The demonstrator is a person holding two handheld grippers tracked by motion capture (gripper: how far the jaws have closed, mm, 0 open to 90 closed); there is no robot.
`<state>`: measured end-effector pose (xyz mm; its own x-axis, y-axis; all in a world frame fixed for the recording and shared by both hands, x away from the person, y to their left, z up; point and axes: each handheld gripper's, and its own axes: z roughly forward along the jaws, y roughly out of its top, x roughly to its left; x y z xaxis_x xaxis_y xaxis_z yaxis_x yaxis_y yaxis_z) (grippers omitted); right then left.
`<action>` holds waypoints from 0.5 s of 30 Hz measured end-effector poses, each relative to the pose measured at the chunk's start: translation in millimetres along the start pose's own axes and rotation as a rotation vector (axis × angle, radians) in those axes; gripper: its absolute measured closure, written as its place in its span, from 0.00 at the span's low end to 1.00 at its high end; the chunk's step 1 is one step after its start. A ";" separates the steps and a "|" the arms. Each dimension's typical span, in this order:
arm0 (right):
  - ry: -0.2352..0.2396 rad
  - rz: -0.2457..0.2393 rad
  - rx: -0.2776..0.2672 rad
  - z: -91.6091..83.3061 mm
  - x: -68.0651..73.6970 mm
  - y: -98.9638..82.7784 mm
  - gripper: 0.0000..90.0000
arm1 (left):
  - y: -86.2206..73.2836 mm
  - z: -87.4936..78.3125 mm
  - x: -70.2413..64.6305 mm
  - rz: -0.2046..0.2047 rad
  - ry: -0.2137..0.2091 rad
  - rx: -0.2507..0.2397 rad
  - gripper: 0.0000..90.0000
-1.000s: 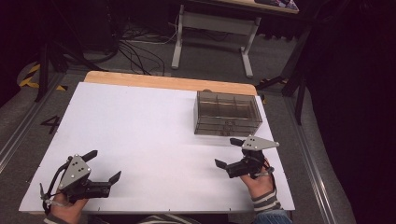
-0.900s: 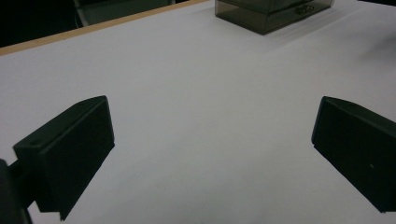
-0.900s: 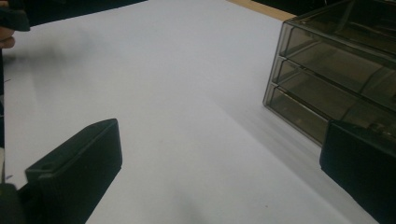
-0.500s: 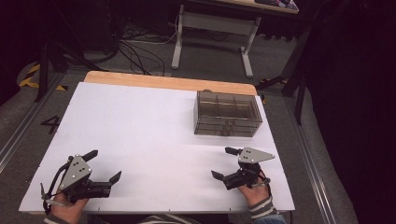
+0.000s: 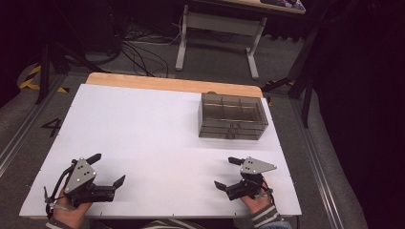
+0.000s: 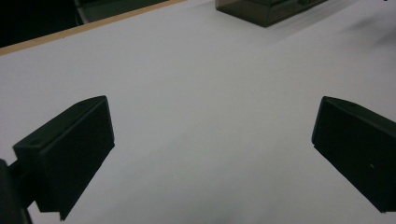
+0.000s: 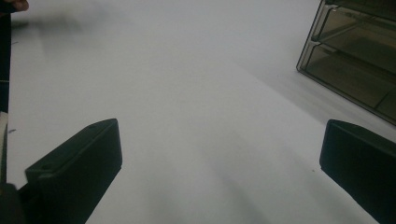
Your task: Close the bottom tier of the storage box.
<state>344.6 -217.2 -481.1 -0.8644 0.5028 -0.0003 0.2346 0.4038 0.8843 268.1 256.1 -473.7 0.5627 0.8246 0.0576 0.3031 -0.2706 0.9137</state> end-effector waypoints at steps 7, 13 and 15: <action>0.026 0.016 0.012 4.5 -2.3 -0.3 0.00 | -0.6 -0.3 -0.7 0.019 -0.032 -0.014 0.00; 0.017 0.006 0.018 5.0 -2.3 0.0 0.00 | -2.5 1.4 1.8 0.010 -0.023 -0.007 0.00; 0.017 0.006 0.015 5.1 -3.0 0.2 0.00 | -2.5 1.8 1.8 0.017 -0.020 -0.007 0.00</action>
<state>349.4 -214.8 -483.2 -0.8705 0.4921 0.0135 0.2467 0.4123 0.8770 269.7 257.3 -476.5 0.5830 0.8099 0.0647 0.2880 -0.2804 0.9157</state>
